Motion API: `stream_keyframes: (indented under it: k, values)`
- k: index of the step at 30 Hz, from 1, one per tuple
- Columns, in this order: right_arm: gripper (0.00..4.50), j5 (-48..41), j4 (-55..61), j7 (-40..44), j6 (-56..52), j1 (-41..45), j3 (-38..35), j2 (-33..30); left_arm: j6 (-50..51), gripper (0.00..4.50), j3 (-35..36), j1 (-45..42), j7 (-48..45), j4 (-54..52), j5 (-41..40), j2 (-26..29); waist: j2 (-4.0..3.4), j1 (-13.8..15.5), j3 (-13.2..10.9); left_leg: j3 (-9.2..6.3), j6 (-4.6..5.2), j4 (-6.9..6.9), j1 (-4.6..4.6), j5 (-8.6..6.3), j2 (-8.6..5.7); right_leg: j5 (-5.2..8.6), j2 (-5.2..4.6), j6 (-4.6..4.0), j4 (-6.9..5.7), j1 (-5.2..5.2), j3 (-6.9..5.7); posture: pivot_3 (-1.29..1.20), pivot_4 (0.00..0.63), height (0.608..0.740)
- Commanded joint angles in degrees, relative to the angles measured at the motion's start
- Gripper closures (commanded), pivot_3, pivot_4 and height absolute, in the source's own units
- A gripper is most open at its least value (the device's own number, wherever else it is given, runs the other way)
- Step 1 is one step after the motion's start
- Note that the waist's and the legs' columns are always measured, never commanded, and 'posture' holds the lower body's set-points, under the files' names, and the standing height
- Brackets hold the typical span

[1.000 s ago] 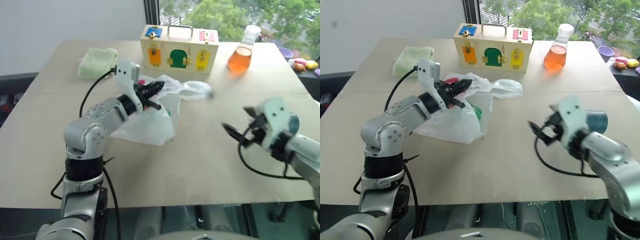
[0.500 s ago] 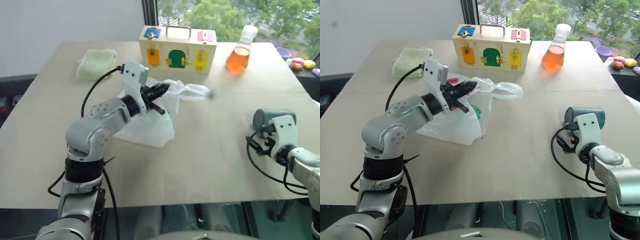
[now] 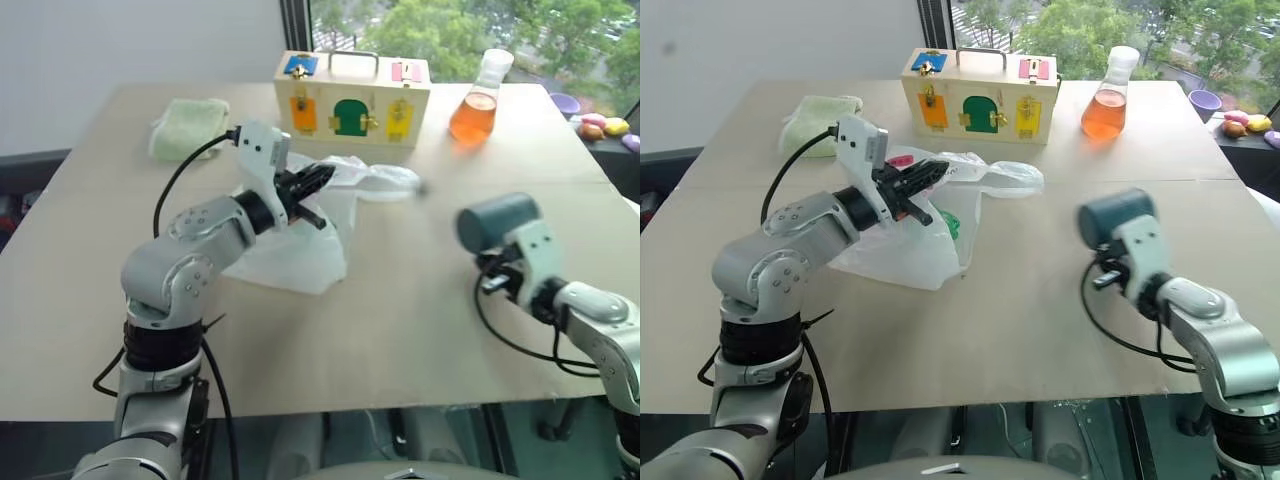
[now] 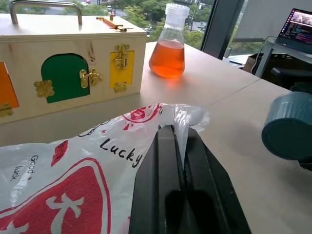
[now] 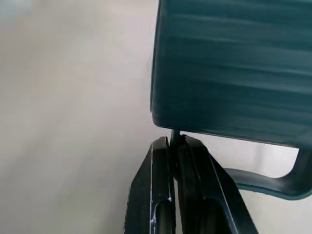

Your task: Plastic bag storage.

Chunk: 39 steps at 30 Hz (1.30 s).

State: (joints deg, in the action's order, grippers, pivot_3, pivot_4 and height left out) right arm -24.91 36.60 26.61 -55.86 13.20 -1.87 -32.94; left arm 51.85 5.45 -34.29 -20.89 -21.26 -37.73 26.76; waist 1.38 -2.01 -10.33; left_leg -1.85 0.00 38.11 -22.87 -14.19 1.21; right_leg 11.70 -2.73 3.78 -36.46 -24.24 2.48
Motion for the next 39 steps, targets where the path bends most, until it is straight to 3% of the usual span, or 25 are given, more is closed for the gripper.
stream_keyframes:
  k: [1,8,15,19,20,22,23,27,32,35,36,39]
  values:
    - [4.40,1.9,-3.2,2.4,4.4,7.9,10.0,3.3,0.9,4.50,2.6,-1.6,-0.7,-4.0,-2.9,0.7,0.06,-0.3,0.0,-0.01,0.00,0.00,0.02,0.00,0.00,0.00,0.00,0.00,0.00,0.01,-0.01,0.00,0.150,0.740]
    - [4.40,11.9,-22.4,11.1,17.6,20.4,29.7,9.5,3.8,4.50,4.8,-2.0,0.6,-8.7,-7.4,1.9,0.08,0.0,0.0,-0.04,-0.01,0.01,-0.07,0.00,-0.02,-0.13,-0.04,-0.23,0.06,0.01,-0.06,0.00,0.150,0.740]
    - [4.40,20.2,-43.5,13.0,33.4,33.5,34.7,22.8,6.6,4.50,6.3,1.3,4.2,-13.4,-9.9,2.3,0.05,-0.7,-0.1,-0.03,-0.01,-0.04,0.04,0.00,0.01,-0.15,0.01,-0.25,-0.01,-0.02,-0.02,0.00,0.150,0.740]
    - [4.40,21.3,-58.5,14.1,39.4,41.0,33.1,32.1,6.6,4.50,6.3,2.1,5.6,-14.0,-10.4,1.8,0.05,-0.3,-0.1,-0.10,-0.02,-0.05,0.05,0.01,0.03,-0.14,0.03,-0.28,-0.09,-0.03,-0.08,0.00,0.150,0.740]
    - [3.94,21.5,-62.2,13.4,41.1,42.7,31.9,34.1,6.5,4.50,6.4,2.1,5.8,-14.0,-10.5,1.7,0.05,-0.3,-0.1,-0.09,-0.02,-0.05,0.03,0.01,0.02,-0.14,0.02,-0.28,-0.08,-0.02,-0.08,0.00,0.150,0.740]
    - [3.55,23.8,-66.9,11.6,45.4,44.5,31.2,35.3,6.5,4.50,6.5,2.1,6.2,-14.0,-10.7,1.5,0.06,-0.2,-0.1,-0.07,-0.03,-0.03,0.03,0.01,0.00,-0.15,-0.02,-0.27,-0.08,-0.01,-0.07,0.00,0.150,0.740]
    - [3.13,24.6,-67.6,10.7,47.0,44.6,30.3,35.2,6.4,4.50,6.6,2.2,6.5,-14.0,-10.6,1.5,0.06,0.0,-0.1,-0.08,-0.03,-0.04,0.03,0.01,-0.02,-0.15,-0.03,-0.28,-0.07,-0.01,-0.08,0.00,0.150,0.740]
    - [1.44,27.2,-63.5,9.4,49.7,41.7,28.8,32.0,5.9,4.50,7.1,2.9,7.0,-13.7,-10.7,1.4,0.06,0.1,-0.1,-0.12,-0.04,-0.04,-0.03,0.01,-0.05,-0.15,-0.07,-0.28,-0.06,-0.02,-0.13,0.00,0.150,0.740]
    - [1.44,20.4,-45.0,16.1,39.4,32.3,23.8,24.8,4.5,4.50,7.6,3.0,7.2,-12.3,-10.0,0.7,0.05,0.0,-0.1,-0.15,-0.04,-0.08,-0.03,0.00,-0.05,-0.15,-0.08,-0.28,-0.06,-0.02,-0.15,0.00,0.150,0.740]
    - [0.28,21.3,-36.2,13.7,36.4,28.2,21.0,21.4,3.6,4.50,7.1,2.6,6.9,-10.8,-9.5,0.1,0.05,-0.1,-0.1,-0.14,-0.04,-0.08,-0.02,0.00,-0.05,-0.15,-0.07,-0.28,-0.07,-0.02,-0.14,0.00,0.150,0.740]
    - [0.08,20.4,-33.0,13.5,34.1,27.1,19.9,20.6,3.3,4.50,7.0,2.4,6.8,-10.4,-9.5,-0.1,0.05,-0.2,-0.1,-0.13,-0.04,-0.08,-0.01,0.00,-0.05,-0.15,-0.07,-0.28,-0.07,-0.02,-0.14,0.00,0.150,0.740]
    - [0.08,18.9,-23.4,14.0,28.1,23.4,17.1,16.2,2.7,4.50,7.0,2.4,6.2,-9.5,-9.7,-0.1,0.05,-0.2,-0.1,-0.14,-0.04,-0.08,0.00,0.00,-0.04,-0.14,-0.05,-0.28,-0.10,-0.03,-0.13,0.00,0.150,0.740]
